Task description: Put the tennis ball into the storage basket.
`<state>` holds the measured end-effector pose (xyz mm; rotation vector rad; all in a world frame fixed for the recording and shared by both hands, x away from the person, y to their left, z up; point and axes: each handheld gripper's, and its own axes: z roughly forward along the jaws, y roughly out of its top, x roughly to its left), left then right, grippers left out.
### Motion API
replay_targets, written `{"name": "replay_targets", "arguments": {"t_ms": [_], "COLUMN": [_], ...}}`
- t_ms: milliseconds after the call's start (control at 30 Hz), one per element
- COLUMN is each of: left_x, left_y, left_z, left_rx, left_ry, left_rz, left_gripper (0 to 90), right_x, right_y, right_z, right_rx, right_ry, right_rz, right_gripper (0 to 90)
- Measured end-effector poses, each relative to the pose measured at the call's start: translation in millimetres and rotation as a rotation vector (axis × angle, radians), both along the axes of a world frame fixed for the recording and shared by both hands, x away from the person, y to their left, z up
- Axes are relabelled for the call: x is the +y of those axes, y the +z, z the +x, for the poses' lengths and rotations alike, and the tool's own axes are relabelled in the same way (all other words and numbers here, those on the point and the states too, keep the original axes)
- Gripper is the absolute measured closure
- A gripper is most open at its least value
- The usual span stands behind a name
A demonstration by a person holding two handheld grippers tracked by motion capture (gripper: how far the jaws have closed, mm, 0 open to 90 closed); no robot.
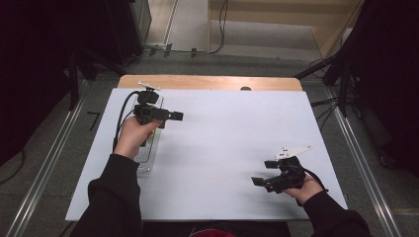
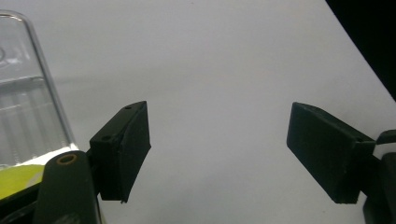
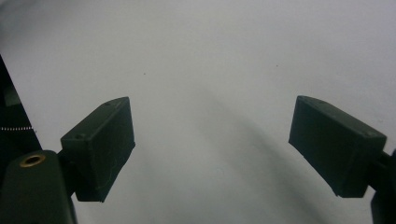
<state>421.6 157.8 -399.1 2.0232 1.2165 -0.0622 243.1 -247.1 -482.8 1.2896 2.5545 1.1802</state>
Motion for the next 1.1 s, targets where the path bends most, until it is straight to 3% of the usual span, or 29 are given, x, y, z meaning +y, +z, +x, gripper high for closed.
{"name": "replay_targets", "arguments": {"t_ms": [67,233,500,600,733,1100], "left_x": [-3.7,-13.3,-17.8,-18.9,-19.3,-23.3], "left_y": [0.6,-0.3,0.0,-0.6,-2.6,-4.9], "left_z": [-1.4,-4.6,-11.6,-15.8,-21.3,-32.3], "left_rx": [0.006,-0.004,-0.019,-0.033,-0.031,-0.029], "left_ry": [-0.015,-0.03,-0.041,-0.045,-0.062,-0.089], "left_rz": [-0.02,0.014,0.009,0.031,0.007,-0.004], "left_gripper": [22.5,22.5,22.5,22.5,22.5,22.5], "right_x": [-0.1,-0.5,-1.1,-1.0,-1.1,-1.0], "right_y": [0.1,0.2,0.5,0.6,0.7,0.6], "right_z": [0.0,-0.2,-0.2,-0.3,-0.4,-0.3], "right_rx": [0.001,0.001,0.001,0.0,-0.001,0.001], "right_ry": [-0.002,-0.003,-0.004,-0.003,-0.004,-0.004], "right_rz": [0.0,0.002,0.003,0.003,0.003,0.004], "right_gripper": [12.3,12.2,12.2,12.2,12.3,12.3]}}
